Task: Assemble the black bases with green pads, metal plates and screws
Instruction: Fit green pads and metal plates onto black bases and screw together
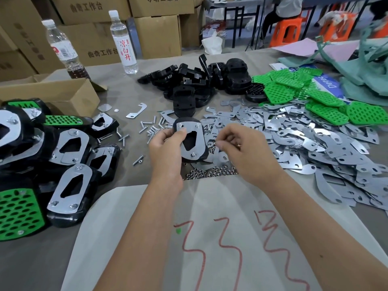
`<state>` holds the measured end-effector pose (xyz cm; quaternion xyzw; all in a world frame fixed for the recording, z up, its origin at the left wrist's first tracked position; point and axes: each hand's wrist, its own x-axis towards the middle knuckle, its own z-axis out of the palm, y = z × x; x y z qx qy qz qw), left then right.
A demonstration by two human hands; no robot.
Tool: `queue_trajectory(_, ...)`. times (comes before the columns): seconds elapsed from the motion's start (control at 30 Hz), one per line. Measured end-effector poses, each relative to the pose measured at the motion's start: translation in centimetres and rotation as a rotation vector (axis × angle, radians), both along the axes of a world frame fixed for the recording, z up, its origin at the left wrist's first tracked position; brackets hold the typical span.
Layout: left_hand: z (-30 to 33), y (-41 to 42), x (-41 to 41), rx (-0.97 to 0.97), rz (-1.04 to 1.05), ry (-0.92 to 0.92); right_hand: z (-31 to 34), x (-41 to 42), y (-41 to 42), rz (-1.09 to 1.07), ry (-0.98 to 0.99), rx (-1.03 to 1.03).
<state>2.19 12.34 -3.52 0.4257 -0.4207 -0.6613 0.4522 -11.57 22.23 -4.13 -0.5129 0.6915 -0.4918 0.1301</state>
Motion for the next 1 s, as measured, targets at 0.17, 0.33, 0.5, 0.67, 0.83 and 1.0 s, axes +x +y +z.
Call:
queue_trajectory(0.17, 0.1, 0.2, -0.1, -0.034, -0.093, -0.055, 0.5, -0.4, 0.3, -0.027, -0.348, -0.207)
queue_trajectory(0.33, -0.2, 1.2, -0.5, -0.212, -0.162, -0.185, 0.5, -0.5, 0.3, -0.141, -0.229, -0.326)
queue_trajectory(0.5, -0.5, 1.0, -0.5, -0.249, 0.071, -0.187, 0.4, -1.6, 0.9, 0.009, 0.177, 0.107)
queue_trajectory(0.67, -0.9, -0.7, 0.6, -0.206, 0.355, -0.241, 0.8, 0.1, 0.3, 0.2, 0.382, 0.391)
queue_trajectory(0.83, -0.5, -0.8, 0.8, -0.103, 0.316, -0.178, 0.7, 0.5, 0.4, 0.201, 0.385, 0.385)
queue_trajectory(1.0, -0.4, -0.8, 0.8, -0.092, 0.3, -0.143, 0.1, 0.1, 0.0, 0.04, 0.341, 0.23)
